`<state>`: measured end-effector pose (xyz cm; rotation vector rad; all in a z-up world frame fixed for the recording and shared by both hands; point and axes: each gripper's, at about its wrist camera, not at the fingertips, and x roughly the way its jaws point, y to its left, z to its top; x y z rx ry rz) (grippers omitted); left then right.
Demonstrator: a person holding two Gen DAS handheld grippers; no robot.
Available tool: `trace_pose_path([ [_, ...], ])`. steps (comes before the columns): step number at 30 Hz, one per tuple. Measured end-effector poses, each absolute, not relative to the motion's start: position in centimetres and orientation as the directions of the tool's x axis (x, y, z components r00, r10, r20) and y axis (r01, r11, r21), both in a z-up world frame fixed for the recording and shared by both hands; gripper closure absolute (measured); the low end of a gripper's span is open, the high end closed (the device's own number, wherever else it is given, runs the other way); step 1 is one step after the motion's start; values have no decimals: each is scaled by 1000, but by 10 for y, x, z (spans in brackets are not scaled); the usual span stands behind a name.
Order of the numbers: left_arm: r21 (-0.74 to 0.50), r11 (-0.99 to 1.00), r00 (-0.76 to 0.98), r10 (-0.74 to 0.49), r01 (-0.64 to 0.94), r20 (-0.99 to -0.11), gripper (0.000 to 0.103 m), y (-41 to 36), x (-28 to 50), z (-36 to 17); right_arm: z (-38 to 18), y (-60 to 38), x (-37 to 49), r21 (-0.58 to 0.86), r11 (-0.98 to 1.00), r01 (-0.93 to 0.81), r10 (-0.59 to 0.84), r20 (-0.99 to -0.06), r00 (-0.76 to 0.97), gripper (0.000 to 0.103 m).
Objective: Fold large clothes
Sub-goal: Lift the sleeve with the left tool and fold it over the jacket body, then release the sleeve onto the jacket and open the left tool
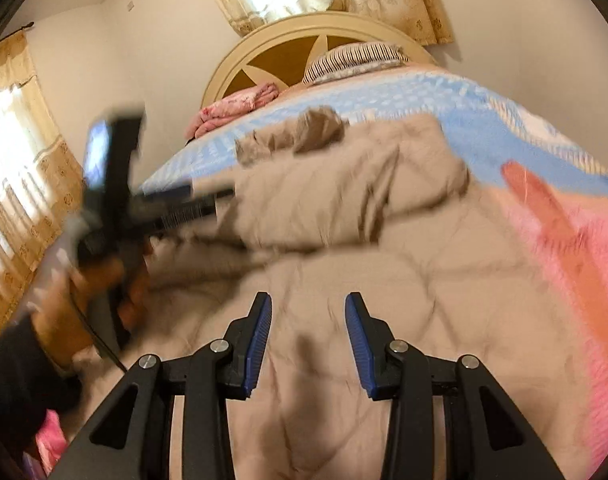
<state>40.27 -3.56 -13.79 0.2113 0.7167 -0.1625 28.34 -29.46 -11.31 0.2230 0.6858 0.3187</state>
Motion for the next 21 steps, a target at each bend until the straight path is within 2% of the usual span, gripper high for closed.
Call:
trace_pose_path([
  [3, 109, 971, 736, -85, 211, -671, 29, -34, 404, -145, -81, -277, 312, 234, 942, -240, 333, -578, 745, 64],
  [5, 111, 971, 741, -84, 210, -667, 29, -36, 402, -147, -79, -267, 337, 210, 948, -241, 319, -591, 741, 64],
  [11, 80, 974, 733, -105, 213, -672, 29, -28, 403, -152, -147, -255, 410, 165, 973, -163, 232, -720, 655, 68],
  [21, 92, 968, 738, -114, 232, -665, 29, -18, 402, -136, -176, -256, 412, 171, 972, -160, 234, -721, 653, 68],
])
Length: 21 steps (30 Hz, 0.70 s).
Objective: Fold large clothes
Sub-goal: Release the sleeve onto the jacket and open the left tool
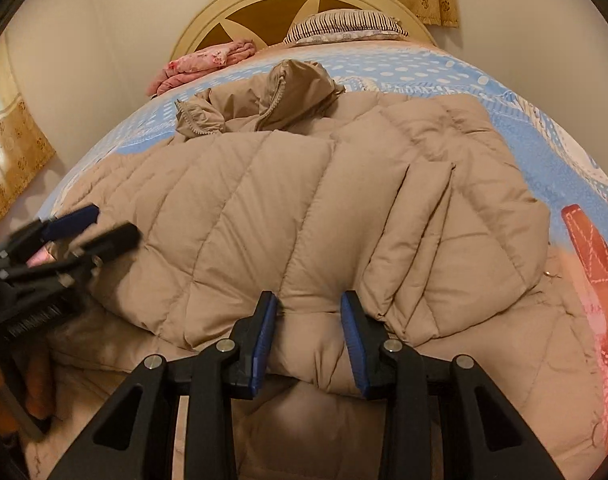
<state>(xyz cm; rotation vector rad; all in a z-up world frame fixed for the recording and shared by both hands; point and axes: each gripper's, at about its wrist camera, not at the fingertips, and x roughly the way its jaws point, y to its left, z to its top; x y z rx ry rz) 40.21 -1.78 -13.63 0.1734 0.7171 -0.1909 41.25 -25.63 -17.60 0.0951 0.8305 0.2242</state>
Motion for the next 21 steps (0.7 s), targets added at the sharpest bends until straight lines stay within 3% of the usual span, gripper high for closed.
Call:
trace_pose_path([
  [5, 155, 979, 764, 1, 130, -646, 23, 16, 425, -128, -178, -255, 412, 174, 972, -160, 237, -715, 658, 68],
  [8, 145, 987, 715, 57, 63, -697, 22, 44, 449, -146, -178, -255, 411, 171, 972, -161, 235, -714, 660, 68],
  [12, 84, 996, 643, 57, 13, -763, 4, 69, 465, -177, -177, -255, 410, 168, 972, -165, 235, -714, 660, 68],
  [16, 85, 996, 651, 70, -9, -756, 0, 72, 465, -188, -161, -258, 406, 183, 969, -164, 246, -712, 657, 68],
  [21, 71, 997, 655, 61, -12, -753, 0, 75, 466, -192, -109, -251, 405, 227, 958, -176, 282, -627, 726, 68],
])
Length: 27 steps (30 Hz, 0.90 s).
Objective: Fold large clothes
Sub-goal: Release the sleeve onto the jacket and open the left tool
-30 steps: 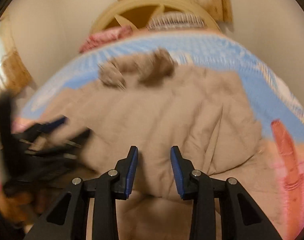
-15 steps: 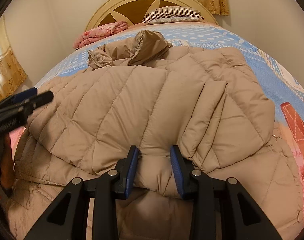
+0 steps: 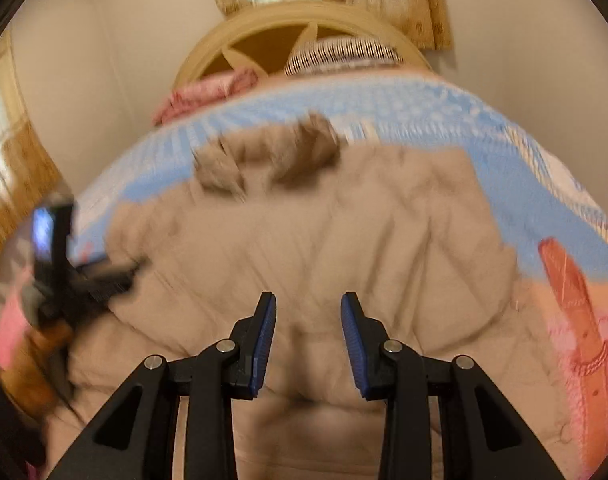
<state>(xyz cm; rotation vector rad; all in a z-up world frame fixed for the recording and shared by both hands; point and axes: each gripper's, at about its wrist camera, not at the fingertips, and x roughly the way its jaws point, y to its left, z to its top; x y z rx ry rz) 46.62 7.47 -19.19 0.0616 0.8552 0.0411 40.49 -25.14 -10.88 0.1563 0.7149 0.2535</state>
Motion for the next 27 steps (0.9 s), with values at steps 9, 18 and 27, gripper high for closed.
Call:
trace_pose_path([
  [9, 64, 998, 661, 56, -12, -748, 0, 74, 463, -190, -162, -211, 458, 184, 957, -223, 286, -713, 640, 68],
  [18, 99, 995, 756, 66, -2, -651, 0, 56, 438, -125, -178, -216, 454, 225, 949, -221, 315, -693, 648, 68],
  [27, 201, 979, 648, 132, 34, -750, 0, 27, 484, -183, -178, -222, 454, 263, 938, -227, 348, -682, 644, 68],
])
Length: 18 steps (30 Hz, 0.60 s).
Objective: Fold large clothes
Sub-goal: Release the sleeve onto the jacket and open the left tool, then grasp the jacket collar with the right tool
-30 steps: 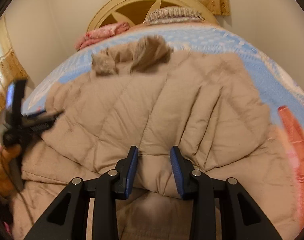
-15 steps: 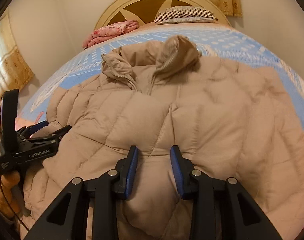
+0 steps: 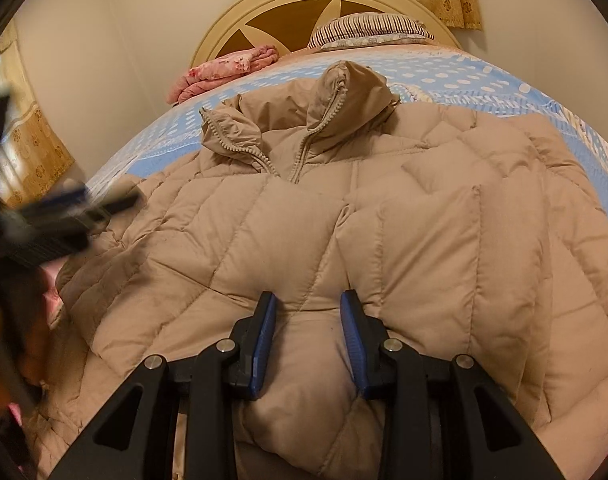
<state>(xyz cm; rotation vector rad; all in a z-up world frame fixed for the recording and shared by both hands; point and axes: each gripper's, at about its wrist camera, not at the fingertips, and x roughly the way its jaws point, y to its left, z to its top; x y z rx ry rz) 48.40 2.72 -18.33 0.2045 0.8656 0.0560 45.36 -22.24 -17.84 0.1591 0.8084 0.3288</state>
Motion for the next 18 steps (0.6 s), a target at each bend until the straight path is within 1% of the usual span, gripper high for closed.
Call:
trace_pose_path([
  [2, 82, 996, 644, 49, 20, -763, 0, 46, 483, -189, -173, -225, 453, 273, 928, -255, 373, -688, 622, 68],
  [3, 65, 998, 644, 41, 14, -764, 0, 50, 483, -189, -169, -226, 453, 278, 922, -269, 386, -693, 609, 68],
  [4, 60, 998, 648, 36, 16, -761, 0, 51, 482, -190, -162, -230, 453, 294, 913, -281, 407, -686, 603, 65],
  [6, 59, 998, 658, 34, 16, -753, 0, 51, 481, -191, -138, -243, 458, 335, 898, -285, 439, -637, 634, 58],
  [8, 44, 999, 661, 23, 14, -750, 0, 53, 481, -193, -109, -256, 476, 365, 888, -281, 454, -590, 668, 54],
  [10, 32, 999, 662, 13, 16, -750, 0, 55, 480, -194, -86, -261, 510, 369, 896, -247, 430, -586, 686, 35],
  [12, 20, 1000, 662, 4, 16, -749, 0, 55, 479, -191, -76, -261, 548, 360, 908, -214, 404, -616, 676, 35],
  [14, 11, 1000, 661, -3, 17, -750, 0, 55, 480, -191, -82, -260, 603, 366, 919, -146, 375, -699, 609, 35],
  [15, 8, 1000, 660, -6, 18, -751, 0, 55, 481, -191, -85, -259, 618, 367, 922, -125, 367, -719, 590, 35],
  [17, 2, 1000, 660, -11, 18, -751, 0, 55, 482, -191, -95, -253, 651, 326, 941, -89, 319, -770, 553, 35],
  [18, -1, 1000, 660, -13, 18, -751, 0, 55, 482, -191, -100, -247, 663, 281, 956, -86, 281, -791, 543, 35],
])
